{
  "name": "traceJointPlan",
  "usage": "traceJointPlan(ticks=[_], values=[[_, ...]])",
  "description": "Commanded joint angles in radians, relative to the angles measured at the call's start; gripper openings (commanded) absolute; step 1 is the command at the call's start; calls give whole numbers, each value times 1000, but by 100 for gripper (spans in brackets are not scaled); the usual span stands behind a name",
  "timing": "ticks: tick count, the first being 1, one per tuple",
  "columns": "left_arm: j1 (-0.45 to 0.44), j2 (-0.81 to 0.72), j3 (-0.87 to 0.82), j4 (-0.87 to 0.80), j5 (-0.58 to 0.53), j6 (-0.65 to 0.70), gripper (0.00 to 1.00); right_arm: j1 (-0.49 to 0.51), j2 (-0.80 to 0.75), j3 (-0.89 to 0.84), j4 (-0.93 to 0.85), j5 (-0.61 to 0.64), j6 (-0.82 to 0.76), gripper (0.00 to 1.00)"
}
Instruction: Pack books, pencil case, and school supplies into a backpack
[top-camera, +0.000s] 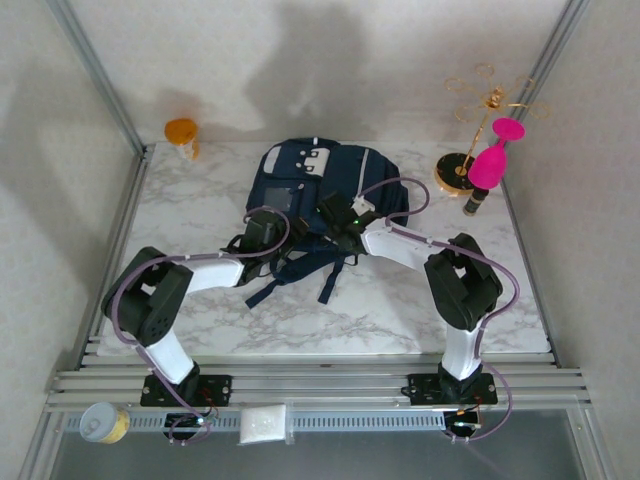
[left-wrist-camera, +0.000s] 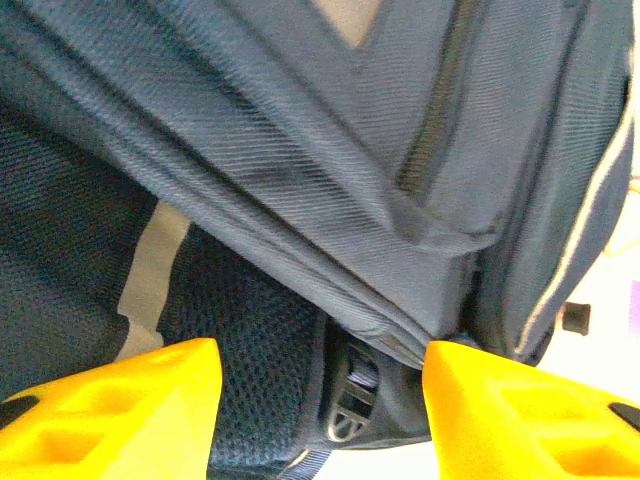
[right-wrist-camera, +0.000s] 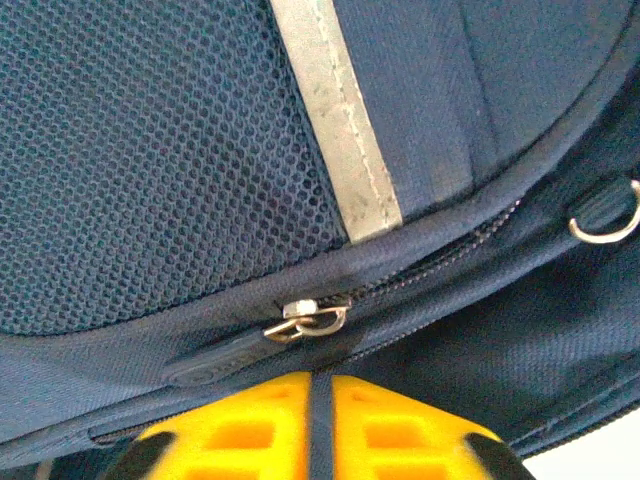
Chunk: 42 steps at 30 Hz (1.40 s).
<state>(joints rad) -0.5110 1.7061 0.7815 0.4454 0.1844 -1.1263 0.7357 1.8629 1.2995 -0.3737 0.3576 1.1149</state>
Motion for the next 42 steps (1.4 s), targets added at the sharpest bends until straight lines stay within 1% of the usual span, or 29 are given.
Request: traceJointPlan(ticks=[1,3,5,7,12,15,17,20,23,26,29,32,34,35,37,42], values=[[-3,20,33,15,-49,-9,55,-6,-20,21,34,-27,20,26],[-1,19,29,-3,-74,-6,55,-3,-1,61,-10,-9,47,32],[-1,31,37,-35,-92,7,55,-1,-1,66,-4,0,68,40],[3,55,41,-37,-77,7,50,2,4,70,3,0,81,43],[4,83,39,-28,-76,8,42,4,67,151,-85,56,109,50],[3,89,39,-39,-94,10,38,1,118,203,-136,92,112,49],[4,96,42,-56,-104,7,37,1,148,228,-156,102,108,46],[5,104,50,-81,-119,18,37,6,173,241,-193,124,113,45],[6,104,51,-108,-141,29,36,7,169,225,-234,155,120,47],[8,99,50,-114,-160,32,36,14,148,197,-282,187,134,47],[8,96,51,-114,-160,33,36,22,111,155,-272,212,136,48],[7,96,55,-114,-157,33,36,35,114,192,-299,229,125,48],[8,96,58,-114,-160,38,36,70,117,237,-329,285,115,49],[8,96,58,-137,-160,39,36,76,120,248,-324,290,106,50],[8,95,57,-138,-161,39,35,68,139,272,-323,263,97,50],[8,89,51,-143,-167,39,36,70,196,355,-332,246,61,53]])
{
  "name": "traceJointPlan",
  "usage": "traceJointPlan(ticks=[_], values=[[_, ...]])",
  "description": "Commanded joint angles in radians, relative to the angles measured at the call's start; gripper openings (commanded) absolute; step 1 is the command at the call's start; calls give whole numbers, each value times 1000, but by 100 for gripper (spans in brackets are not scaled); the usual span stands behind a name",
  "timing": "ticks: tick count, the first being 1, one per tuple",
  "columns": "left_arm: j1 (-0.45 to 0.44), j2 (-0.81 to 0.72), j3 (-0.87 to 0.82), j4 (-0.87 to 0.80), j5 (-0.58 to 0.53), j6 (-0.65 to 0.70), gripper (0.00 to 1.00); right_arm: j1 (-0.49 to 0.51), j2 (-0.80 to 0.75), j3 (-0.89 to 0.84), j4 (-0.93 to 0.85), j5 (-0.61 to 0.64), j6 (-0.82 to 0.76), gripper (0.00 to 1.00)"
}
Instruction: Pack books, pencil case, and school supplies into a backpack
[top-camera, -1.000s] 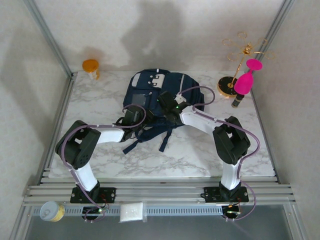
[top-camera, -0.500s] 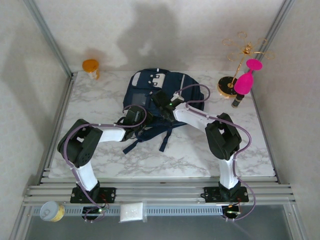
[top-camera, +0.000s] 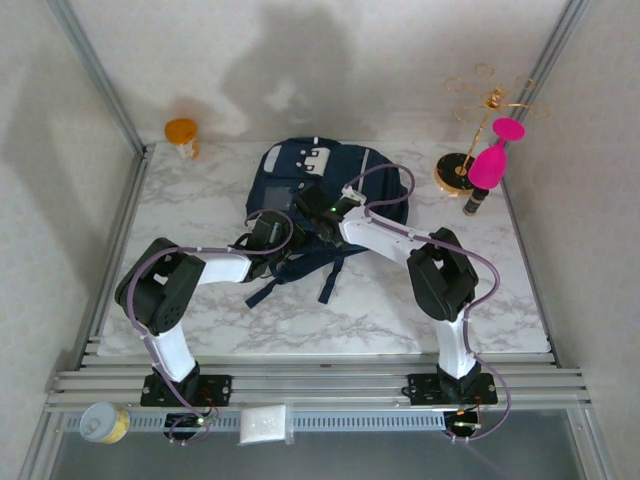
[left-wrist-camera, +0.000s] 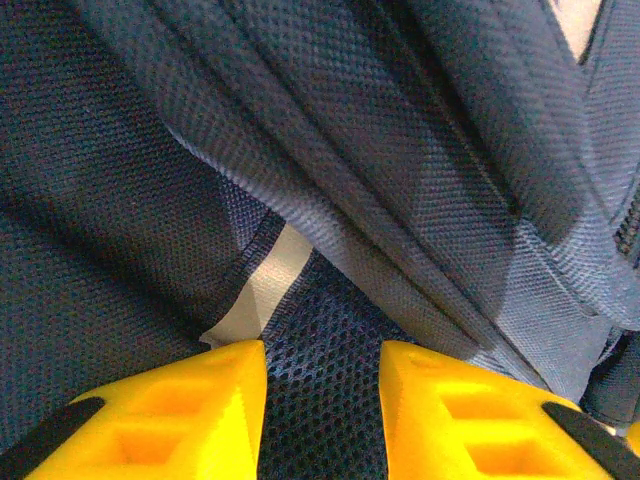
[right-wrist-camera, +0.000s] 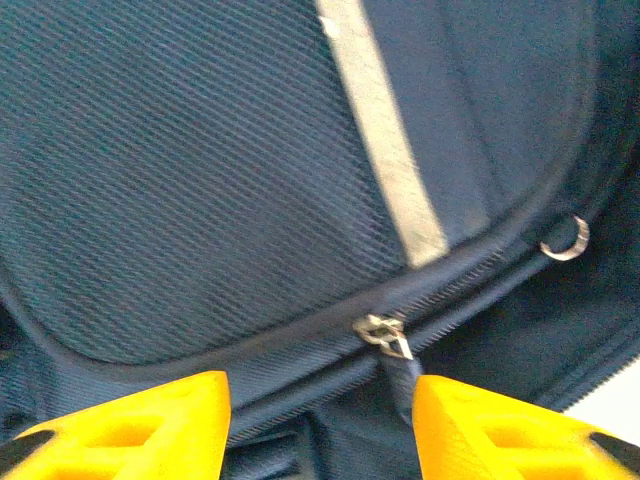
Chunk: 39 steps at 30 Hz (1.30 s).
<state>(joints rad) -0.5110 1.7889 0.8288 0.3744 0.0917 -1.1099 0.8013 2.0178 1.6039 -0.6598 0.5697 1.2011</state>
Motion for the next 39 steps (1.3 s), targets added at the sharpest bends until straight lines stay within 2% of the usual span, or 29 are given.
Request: traceJointPlan(ticks=[1,5,11,16,21,27,34,35,39], values=[[8,7,6,-77,-75,22,36,4,48,54,-52,36,-26,53],[8,7,7,-73,-67,25,37,-18,10,-5,-51,29,-45,53],[8,15,10,-72,-60,27,37,-9,-117,-130,103,-94,-274,53],[8,19,3,-67,-61,20,37,-68,-232,-300,249,-257,-422,51],[8,26,13,-69,-55,18,37,-102,-204,-335,303,-362,-530,44],[2,20,29,-80,-48,23,37,-156,-161,-346,339,-395,-566,37],[-1,22,30,-58,-30,-9,38,-163,-105,-340,392,-402,-651,32],[-2,23,31,-61,-37,-8,38,-163,-105,-340,397,-401,-659,30],[11,26,27,-62,-48,-3,38,-162,-137,-353,400,-355,-691,10]])
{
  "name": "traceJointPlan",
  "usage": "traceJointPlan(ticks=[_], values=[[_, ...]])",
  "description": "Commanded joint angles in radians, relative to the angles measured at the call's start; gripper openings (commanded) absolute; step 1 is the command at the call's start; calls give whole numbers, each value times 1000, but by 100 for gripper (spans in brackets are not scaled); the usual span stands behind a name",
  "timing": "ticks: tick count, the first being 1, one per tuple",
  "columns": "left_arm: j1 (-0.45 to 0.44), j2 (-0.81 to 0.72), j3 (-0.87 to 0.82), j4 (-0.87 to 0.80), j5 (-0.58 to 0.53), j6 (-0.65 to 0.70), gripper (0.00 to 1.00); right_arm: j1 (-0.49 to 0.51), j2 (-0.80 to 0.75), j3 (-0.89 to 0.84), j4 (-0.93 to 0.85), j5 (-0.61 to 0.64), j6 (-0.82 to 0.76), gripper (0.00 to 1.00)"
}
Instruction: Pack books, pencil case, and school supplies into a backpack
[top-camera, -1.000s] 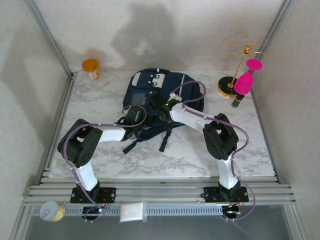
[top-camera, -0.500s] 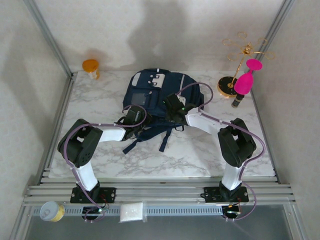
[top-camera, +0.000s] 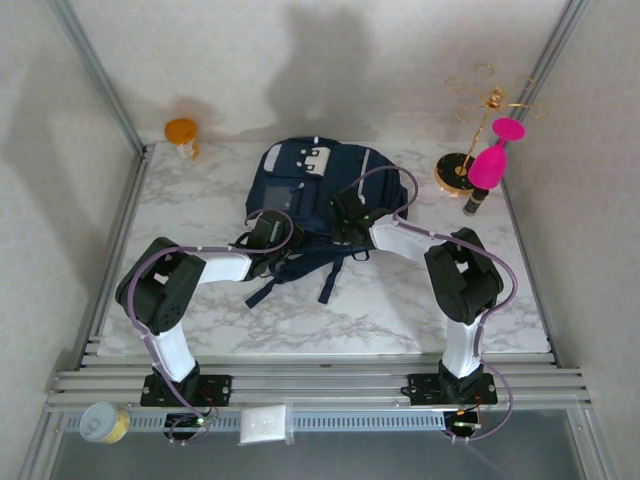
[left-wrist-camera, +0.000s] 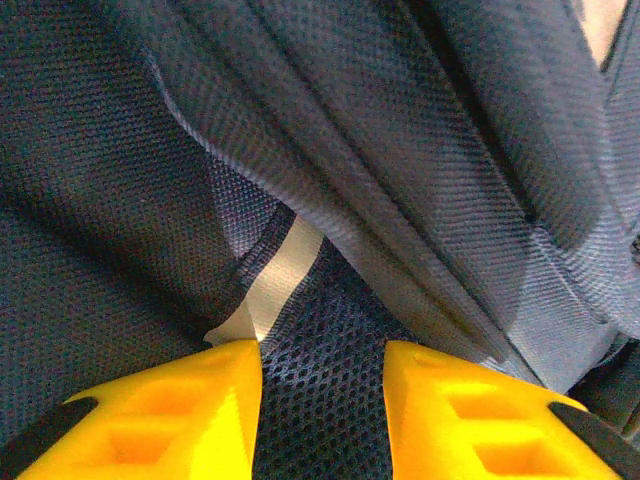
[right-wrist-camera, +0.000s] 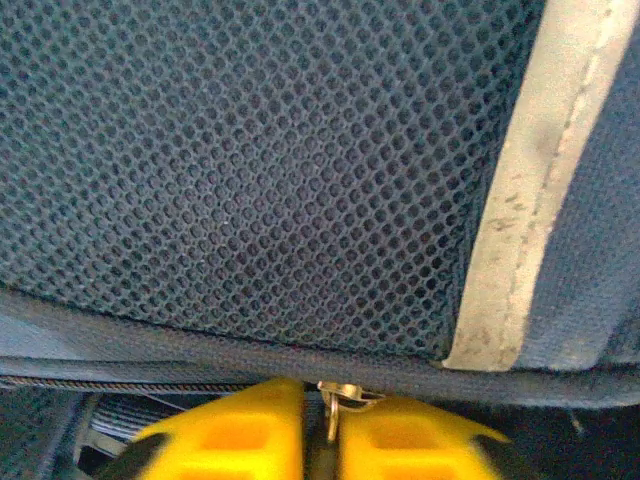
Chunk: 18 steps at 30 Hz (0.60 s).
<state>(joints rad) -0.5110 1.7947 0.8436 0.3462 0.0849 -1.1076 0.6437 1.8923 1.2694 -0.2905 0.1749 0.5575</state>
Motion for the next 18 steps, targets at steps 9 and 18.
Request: traceJointPlan(ticks=[9,18], values=[[163,38,83,-10,74,207,44,169,-71,20,26,-106,-43,0],[170,-260,-137,-33,104,114,47,229,-47,124,-77,-37,104,0]])
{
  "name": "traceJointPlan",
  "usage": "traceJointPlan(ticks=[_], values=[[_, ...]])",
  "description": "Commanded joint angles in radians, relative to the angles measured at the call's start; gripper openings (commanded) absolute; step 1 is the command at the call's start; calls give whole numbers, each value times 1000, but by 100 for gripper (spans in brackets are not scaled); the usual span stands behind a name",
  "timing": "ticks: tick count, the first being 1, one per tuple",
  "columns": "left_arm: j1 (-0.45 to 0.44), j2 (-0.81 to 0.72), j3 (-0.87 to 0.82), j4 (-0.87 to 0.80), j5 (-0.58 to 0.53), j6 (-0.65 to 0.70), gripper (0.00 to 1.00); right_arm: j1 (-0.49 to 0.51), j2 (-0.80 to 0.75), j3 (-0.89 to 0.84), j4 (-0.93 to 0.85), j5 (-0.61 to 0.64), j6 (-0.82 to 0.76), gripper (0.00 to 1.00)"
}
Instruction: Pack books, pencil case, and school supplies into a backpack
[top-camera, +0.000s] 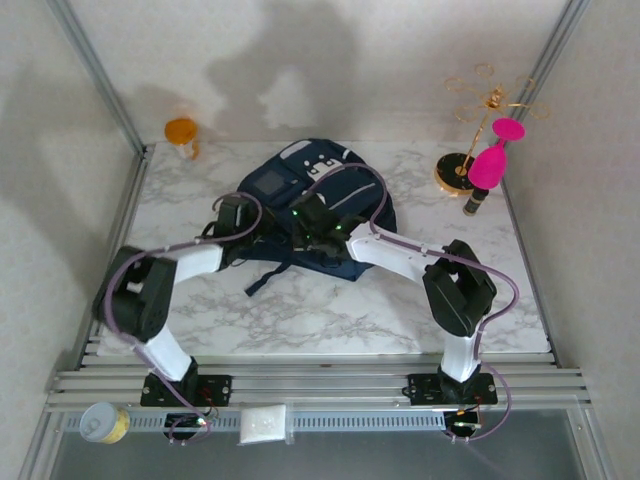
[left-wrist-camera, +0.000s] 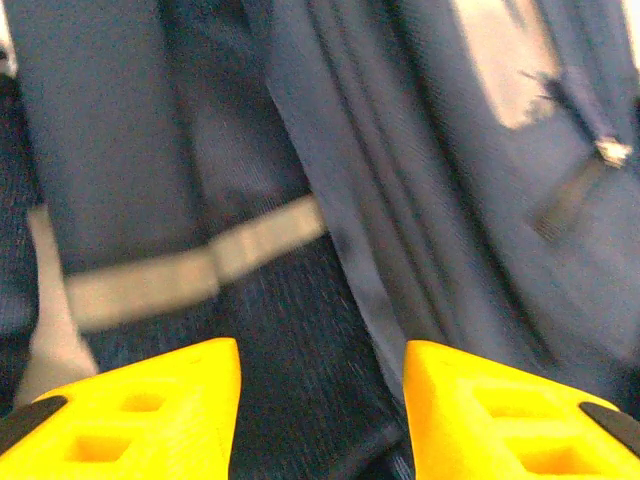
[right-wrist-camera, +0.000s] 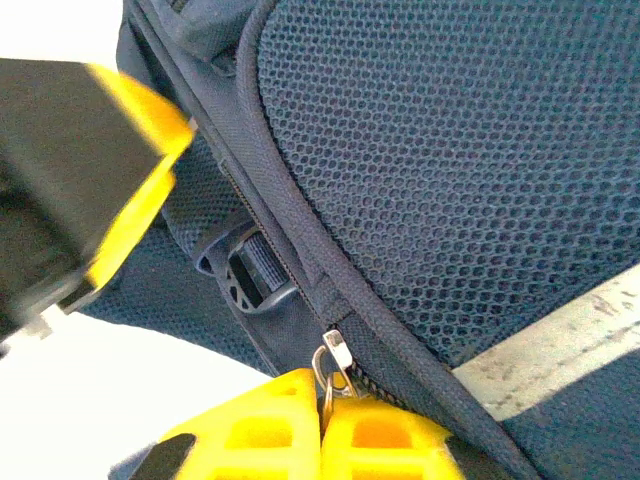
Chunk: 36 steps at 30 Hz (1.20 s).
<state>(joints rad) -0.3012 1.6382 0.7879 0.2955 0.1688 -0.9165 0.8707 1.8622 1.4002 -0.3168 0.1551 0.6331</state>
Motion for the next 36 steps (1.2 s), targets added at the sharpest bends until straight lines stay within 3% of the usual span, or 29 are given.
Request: traceJointPlan(ticks=[1,3,7,12,16,19,20,29,36], values=[[-55,-124,-115,53,33,-135,47,3,-25,-22,-28,-31,16,0],[-105,-154,-179,174,28,-245,49,4,-31,-44,-5,-51,3,0],[-168,-99,-127,166,-38,-321,51,8,-54,-88,46,-79,-11,0],[-173,5,-73,285,-65,-368,43,10,-61,-115,51,-76,-7,0],[-185,46,-48,296,-151,-366,25,11,-79,-129,20,-27,-11,0],[-181,55,-15,231,-208,-339,3,9,-102,-122,-51,41,-30,0],[-174,57,-7,217,-209,-323,0,6,-115,-126,-70,52,-40,0],[-32,33,7,85,-195,-179,0,-28,-252,-246,-211,101,-94,0],[72,38,50,61,-43,-32,0,-69,-319,-318,-173,103,-177,0]])
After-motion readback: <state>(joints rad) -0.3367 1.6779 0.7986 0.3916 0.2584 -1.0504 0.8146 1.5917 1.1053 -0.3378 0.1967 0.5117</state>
